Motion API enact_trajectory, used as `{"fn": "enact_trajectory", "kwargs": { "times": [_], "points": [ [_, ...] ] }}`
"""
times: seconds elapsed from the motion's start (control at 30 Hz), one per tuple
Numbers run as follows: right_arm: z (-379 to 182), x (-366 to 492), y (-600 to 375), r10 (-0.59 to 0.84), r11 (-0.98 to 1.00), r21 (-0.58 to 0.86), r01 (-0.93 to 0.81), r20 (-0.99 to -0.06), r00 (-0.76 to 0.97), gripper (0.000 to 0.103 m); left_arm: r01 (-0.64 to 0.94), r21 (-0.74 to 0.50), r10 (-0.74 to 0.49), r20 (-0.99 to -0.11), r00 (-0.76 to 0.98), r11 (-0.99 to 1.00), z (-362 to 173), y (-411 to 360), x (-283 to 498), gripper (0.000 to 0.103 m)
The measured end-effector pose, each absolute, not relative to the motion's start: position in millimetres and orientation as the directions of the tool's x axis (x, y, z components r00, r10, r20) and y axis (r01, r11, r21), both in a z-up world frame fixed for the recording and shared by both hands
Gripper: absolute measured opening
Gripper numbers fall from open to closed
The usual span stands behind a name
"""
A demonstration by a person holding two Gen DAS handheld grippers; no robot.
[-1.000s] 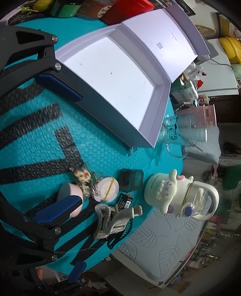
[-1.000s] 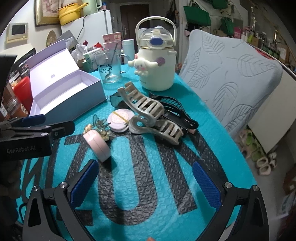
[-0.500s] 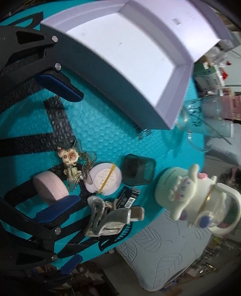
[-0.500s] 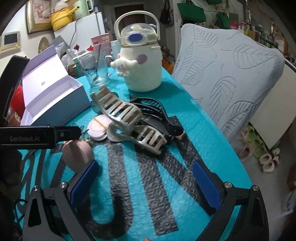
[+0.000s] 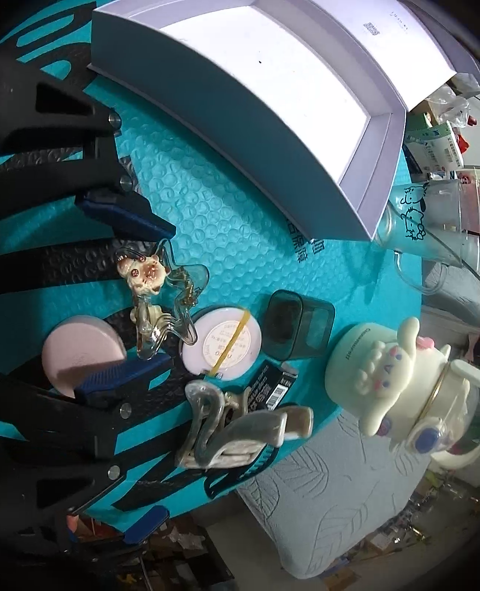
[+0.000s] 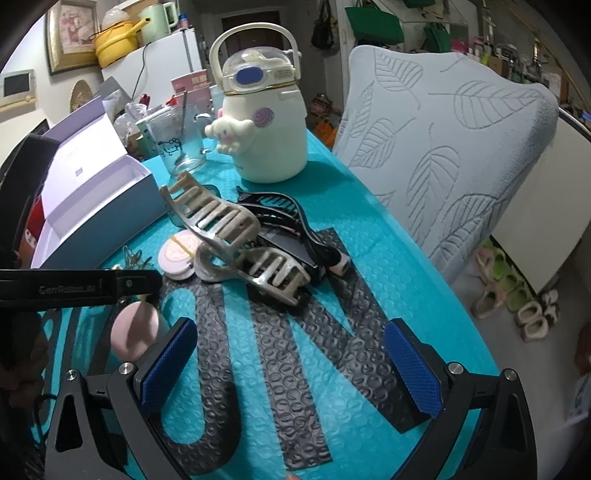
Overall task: Organize rigid objects
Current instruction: 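Move the left tool to the star keychain while the right tool approaches the pink compact, then close the left tool on the star keychain while the right tool grips the pink compact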
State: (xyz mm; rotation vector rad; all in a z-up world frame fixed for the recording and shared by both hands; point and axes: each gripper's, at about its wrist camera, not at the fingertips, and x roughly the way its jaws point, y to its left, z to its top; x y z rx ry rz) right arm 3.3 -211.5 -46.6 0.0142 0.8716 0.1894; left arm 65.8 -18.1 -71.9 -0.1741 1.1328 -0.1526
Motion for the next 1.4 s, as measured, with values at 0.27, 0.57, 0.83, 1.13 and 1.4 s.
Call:
{"fn": "enact_trajectory", "kwargs": {
  "times": [0.27, 0.57, 0.83, 1.13, 1.4],
  "points": [
    [-47, 1, -205, 0.210, 0.975, 0.115, -0.190, -0.753, 0.623, 0.103, 0.028, -0.131, -0.128, -0.862, 0.491, 0.991, -53, -5, 36, 0.063],
    [-51, -7, -165, 0.309, 0.937, 0.135, -0.322, -0.748, 0.587, 0.103, 0.010, -0.115, -0.105, -0.863, 0.494, 0.993, -47, 21, 9, 0.063],
    [-63, -10, -124, 0.379, 0.888, 0.139, -0.438, -0.763, 0.524, 0.095, -0.013, -0.118, -0.096, -0.857, 0.507, 0.993, -45, 34, -12, 0.063],
    [-67, -3, -102, 0.295, 0.900, 0.040, -0.435, -0.789, 0.539, 0.050, -0.048, -0.132, -0.088, -0.851, 0.517, 0.990, -46, 49, -25, 0.063],
    [-63, -15, -102, 0.306, 0.900, 0.059, -0.432, -0.791, 0.530, 0.050, -0.060, -0.140, -0.086, -0.839, 0.538, 0.988, -45, 59, -37, 0.063]
  ]
}}
